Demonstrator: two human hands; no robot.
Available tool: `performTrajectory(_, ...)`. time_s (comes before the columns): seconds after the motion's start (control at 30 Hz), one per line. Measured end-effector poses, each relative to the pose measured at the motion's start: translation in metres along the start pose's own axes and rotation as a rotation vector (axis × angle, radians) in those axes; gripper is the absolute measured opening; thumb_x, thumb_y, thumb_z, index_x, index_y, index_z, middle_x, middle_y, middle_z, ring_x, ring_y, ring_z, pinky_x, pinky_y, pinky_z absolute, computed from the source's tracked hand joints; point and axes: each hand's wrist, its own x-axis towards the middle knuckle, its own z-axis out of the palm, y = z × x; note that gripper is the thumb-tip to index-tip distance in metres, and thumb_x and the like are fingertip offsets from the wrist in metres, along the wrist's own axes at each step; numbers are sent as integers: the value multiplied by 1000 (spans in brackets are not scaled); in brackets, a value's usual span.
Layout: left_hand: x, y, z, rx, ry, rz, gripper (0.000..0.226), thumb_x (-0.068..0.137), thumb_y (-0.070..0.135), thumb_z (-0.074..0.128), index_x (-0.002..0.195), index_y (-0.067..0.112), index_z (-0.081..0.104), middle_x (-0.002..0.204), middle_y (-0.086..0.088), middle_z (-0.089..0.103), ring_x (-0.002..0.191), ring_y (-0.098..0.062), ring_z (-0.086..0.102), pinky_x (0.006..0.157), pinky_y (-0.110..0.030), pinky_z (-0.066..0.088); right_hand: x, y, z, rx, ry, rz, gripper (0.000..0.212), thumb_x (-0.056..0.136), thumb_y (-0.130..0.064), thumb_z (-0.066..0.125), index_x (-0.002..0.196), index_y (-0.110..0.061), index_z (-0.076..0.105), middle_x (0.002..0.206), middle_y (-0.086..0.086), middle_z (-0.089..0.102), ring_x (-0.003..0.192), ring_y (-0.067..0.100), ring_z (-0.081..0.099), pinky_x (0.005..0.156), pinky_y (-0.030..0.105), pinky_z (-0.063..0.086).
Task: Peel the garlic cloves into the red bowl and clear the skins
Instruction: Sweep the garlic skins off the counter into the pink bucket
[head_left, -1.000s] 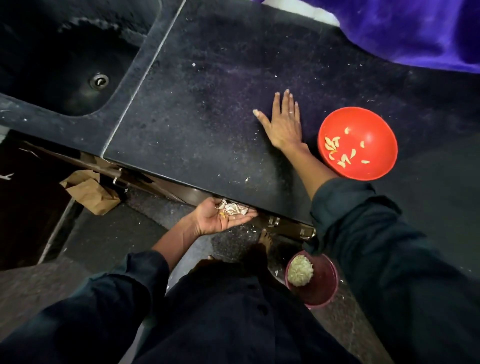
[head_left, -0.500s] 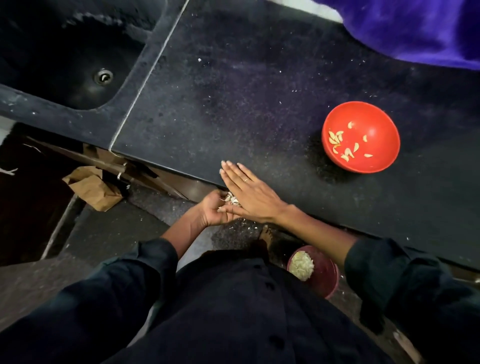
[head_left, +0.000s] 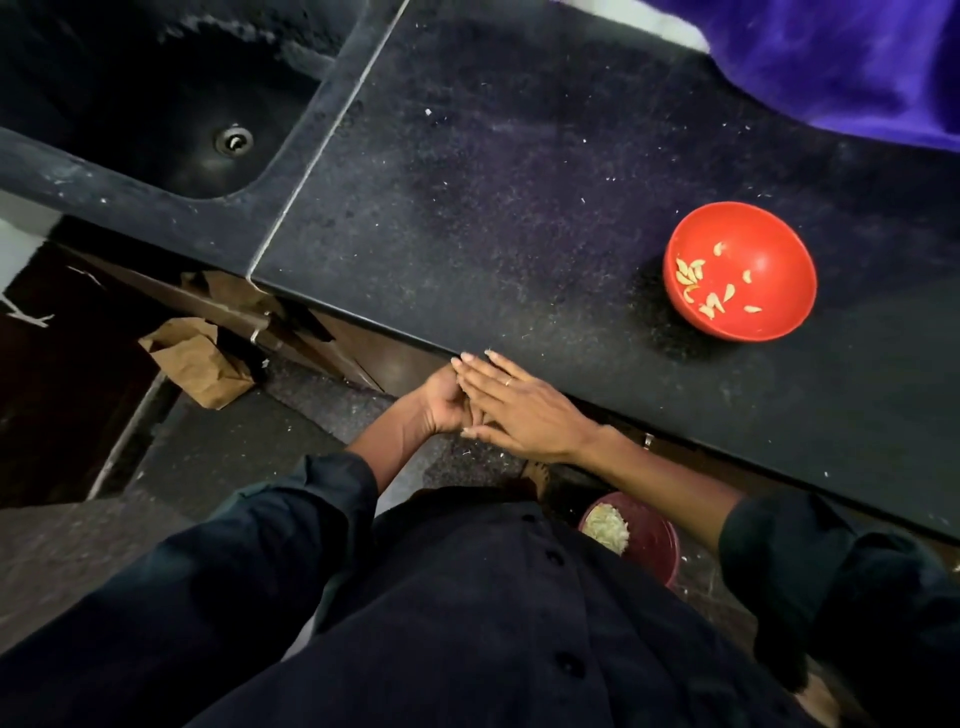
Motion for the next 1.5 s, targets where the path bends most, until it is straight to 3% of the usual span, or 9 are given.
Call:
performTrajectory(0.1, -1, 0, 1, 6, -95, -22, 73, 104, 30, 23, 57, 4, 72, 64, -7, 70, 55, -16, 69, 47, -25, 55, -8, -5, -5, 112, 44, 44, 76, 99, -54, 20, 148, 2, 28, 158, 17, 20, 148, 22, 11, 121, 30, -3)
performTrajectory(0.27, 0, 1, 3, -146, -128, -94, 73, 104, 28, 16, 87, -23, 65, 91, -39, 64, 76, -47, 69, 64, -53, 57, -21, 26, -22, 135, 139, 348, 80, 97, -61, 19, 154, -5, 8, 162, 11, 3, 150, 18, 0, 122, 31, 0)
performTrajectory(0.4, 3, 2, 1, -245, -218, -147, 69, 101, 28, 19, 99, -29, 57, 101, -48, 57, 84, -57, 64, 69, -61, 53, -23, 37, -13, -48, 41, 534, 95, 91, -72, 6, 153, 0, 8, 161, 17, 4, 150, 23, 1, 122, 40, 3)
performTrajectory(0.7, 7, 1, 0, -164, -224, -95, 74, 103, 33, 14, 94, -23, 62, 93, -40, 64, 76, -48, 69, 63, -52, 56, -25, 18, -5, -146, -18, 442, 95, 91, -71, 7, 151, 3, 14, 160, 19, 10, 150, 27, 7, 121, 45, 11)
performTrajectory(0.9, 2, -2, 1, -108, -150, -29, 58, 105, 27, 17, 94, -8, 63, 80, -23, 70, 67, -34, 72, 57, -45, 59, -30, -11, 6, -124, -22, 323, 93, 92, -71, 15, 153, -1, 10, 161, 16, 5, 150, 23, 1, 122, 45, 5)
performTrajectory(0.97, -3, -3, 4, -92, -152, -2, 60, 106, 24, 18, 84, -4, 66, 72, -18, 70, 61, -28, 71, 52, -41, 59, -31, -16, 4, -39, -6, 275, 90, 93, -70, 13, 153, -3, 6, 161, 13, 1, 150, 20, -2, 122, 42, 4)
performTrajectory(1.1, -15, -5, 9, -91, -139, -3, 54, 104, 26, 17, 90, -10, 55, 70, -26, 68, 56, -34, 70, 44, -40, 56, -19, -6, -14, 94, 34, 356, 89, 92, -67, 14, 154, -4, 2, 162, 11, -3, 150, 18, -5, 122, 32, -2)
performTrajectory(1.33, -9, -9, 7, -60, -65, 44, 50, 104, 26, 18, 86, -2, 55, 61, -16, 67, 49, -25, 67, 44, -31, 55, 2, -13, -10, -27, -35, 398, 92, 88, -69, 3, 153, -4, 5, 162, 11, 0, 150, 18, -3, 122, 37, -5)
performTrajectory(1.5, 1, -11, 2, -54, -85, 124, 49, 104, 27, 22, 89, 4, 62, 69, -11, 71, 59, -21, 70, 53, -32, 59, -16, -32, -3, -9, -12, 364, 86, 91, -66, 7, 154, -6, 7, 162, 10, 1, 149, 17, -3, 122, 34, -6)
